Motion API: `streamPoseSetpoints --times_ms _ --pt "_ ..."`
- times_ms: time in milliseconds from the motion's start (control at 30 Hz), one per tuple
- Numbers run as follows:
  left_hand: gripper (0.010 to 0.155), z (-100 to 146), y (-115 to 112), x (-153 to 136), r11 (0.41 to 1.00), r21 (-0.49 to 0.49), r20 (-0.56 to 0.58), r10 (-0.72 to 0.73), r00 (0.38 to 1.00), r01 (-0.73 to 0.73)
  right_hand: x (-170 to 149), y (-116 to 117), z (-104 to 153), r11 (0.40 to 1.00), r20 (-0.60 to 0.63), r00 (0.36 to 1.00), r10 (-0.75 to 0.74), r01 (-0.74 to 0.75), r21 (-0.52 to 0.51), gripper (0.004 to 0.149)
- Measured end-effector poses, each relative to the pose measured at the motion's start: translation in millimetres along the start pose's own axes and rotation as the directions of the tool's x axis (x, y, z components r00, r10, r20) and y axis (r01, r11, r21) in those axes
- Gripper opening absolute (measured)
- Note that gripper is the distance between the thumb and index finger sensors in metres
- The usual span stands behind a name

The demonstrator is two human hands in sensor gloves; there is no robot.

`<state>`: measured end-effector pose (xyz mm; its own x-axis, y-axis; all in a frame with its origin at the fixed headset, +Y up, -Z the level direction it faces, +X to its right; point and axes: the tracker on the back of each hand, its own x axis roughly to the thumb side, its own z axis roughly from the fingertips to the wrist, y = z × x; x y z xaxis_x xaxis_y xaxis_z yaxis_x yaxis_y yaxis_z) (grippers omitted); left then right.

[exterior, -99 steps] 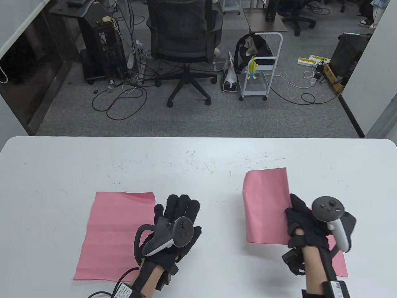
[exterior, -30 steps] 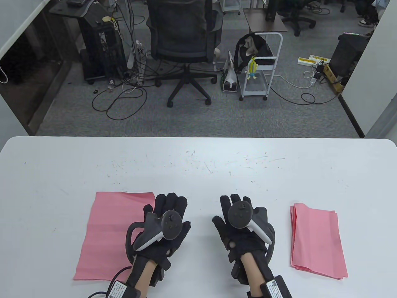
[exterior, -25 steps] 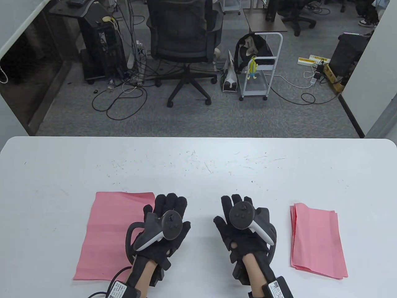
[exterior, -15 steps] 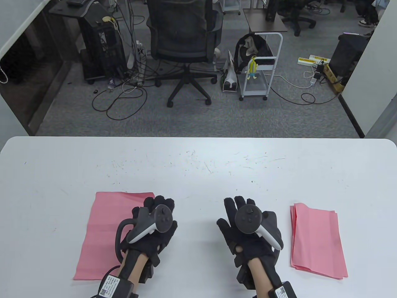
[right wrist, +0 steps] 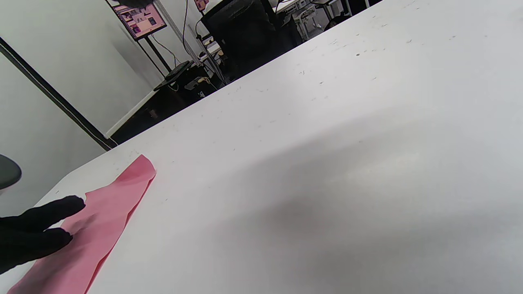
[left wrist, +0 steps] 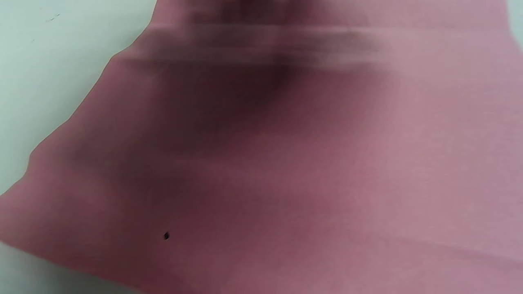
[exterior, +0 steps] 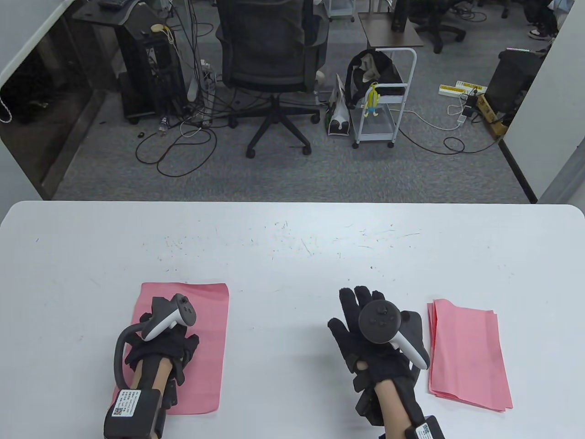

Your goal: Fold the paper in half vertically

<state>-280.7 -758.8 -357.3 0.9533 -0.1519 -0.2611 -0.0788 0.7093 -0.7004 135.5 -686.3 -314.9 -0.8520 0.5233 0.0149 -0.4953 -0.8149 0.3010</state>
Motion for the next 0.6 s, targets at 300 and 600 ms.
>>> streamPoseSetpoints --times_ms 300,600 --pt "0.082 -19.9 -18.9 -14.8 0.994 -0.080 -0.015 0.079 0.997 -0.080 -1.8 -1.5 0.4 1.000 0.000 1.000 -0.009 0.009 -0.001 0.070" --pt "0.081 -20.5 -20.9 -10.1 0.993 -0.081 -0.013 0.088 0.996 -0.089 -4.5 -1.6 -0.6 1.000 -0.009 1.000 -0.015 0.015 0.008 0.070"
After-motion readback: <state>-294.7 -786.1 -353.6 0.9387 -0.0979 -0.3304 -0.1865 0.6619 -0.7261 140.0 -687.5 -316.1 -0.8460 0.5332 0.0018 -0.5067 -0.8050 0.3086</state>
